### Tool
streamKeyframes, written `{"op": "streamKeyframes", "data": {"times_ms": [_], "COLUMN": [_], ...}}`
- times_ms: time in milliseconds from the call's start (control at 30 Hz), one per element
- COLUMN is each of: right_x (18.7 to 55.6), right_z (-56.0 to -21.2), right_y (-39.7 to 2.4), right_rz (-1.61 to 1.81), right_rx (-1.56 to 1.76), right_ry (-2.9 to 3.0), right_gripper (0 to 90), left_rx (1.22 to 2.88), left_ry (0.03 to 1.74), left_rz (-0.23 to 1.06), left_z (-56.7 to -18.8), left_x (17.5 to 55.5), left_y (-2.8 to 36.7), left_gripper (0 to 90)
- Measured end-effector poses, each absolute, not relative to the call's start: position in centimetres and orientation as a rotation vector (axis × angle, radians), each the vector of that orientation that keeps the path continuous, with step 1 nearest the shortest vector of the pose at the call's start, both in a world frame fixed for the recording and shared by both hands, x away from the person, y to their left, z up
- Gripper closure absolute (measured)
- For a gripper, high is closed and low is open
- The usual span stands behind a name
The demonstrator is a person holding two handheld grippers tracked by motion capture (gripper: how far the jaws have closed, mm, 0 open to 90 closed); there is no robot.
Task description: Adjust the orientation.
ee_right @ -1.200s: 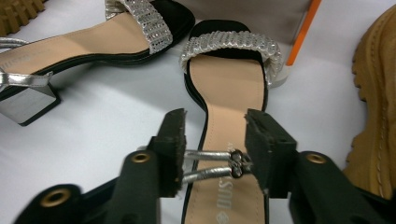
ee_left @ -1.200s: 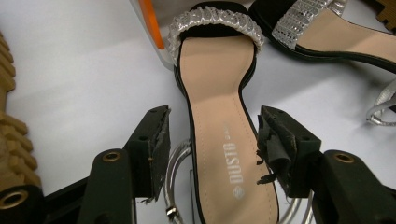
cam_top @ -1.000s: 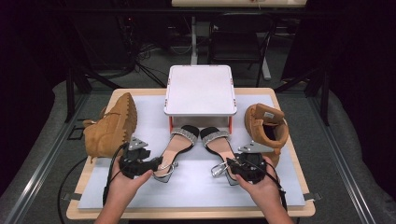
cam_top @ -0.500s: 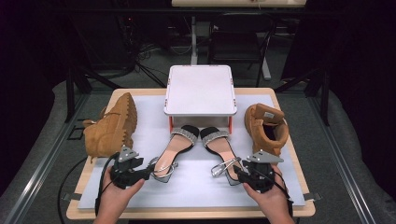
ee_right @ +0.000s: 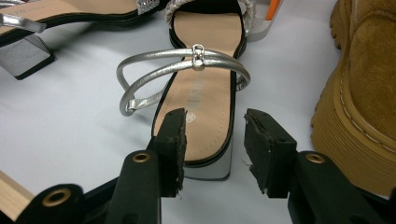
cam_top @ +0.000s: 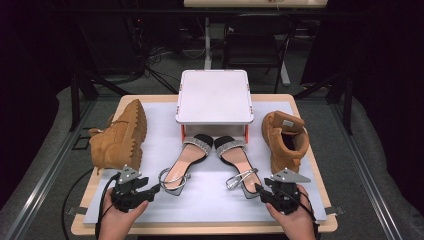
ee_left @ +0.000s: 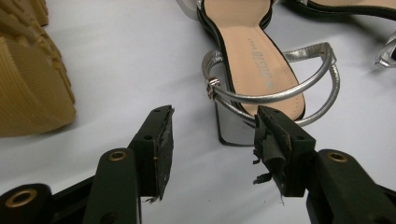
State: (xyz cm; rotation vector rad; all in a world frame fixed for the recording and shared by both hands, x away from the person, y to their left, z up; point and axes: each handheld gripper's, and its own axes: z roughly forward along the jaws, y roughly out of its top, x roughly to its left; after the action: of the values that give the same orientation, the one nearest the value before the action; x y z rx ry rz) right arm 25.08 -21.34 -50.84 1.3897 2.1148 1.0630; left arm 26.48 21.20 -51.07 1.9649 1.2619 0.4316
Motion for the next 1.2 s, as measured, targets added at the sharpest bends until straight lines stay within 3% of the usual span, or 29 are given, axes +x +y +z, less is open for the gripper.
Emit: {"op": "streamKeyframes", "data": {"times_ms": [600,900,1200], "right_x": [23.7,24.3,24.8], "right_z": [-52.3,-53.8,-54.6], "right_y": [-21.8,-21.5,-20.9], "right_rz": [1.055,1.034,1.015], "right_rx": [1.378,1.362,1.332], "right_ry": [2.175,2.216,2.242], "right_gripper": [53.2,44.0,40.9], "left_rx": [2.003,2.028,2.046], "left_ry": [1.191,1.171,1.160], "left_rz": [0.414,0.378,0.356], "left_z": [-52.7,-53.8,-54.4], "left_x": [25.5,26.2,26.8], "left_y": [20.1,19.2,18.4], "left_gripper": [43.6,37.9,35.6]}}
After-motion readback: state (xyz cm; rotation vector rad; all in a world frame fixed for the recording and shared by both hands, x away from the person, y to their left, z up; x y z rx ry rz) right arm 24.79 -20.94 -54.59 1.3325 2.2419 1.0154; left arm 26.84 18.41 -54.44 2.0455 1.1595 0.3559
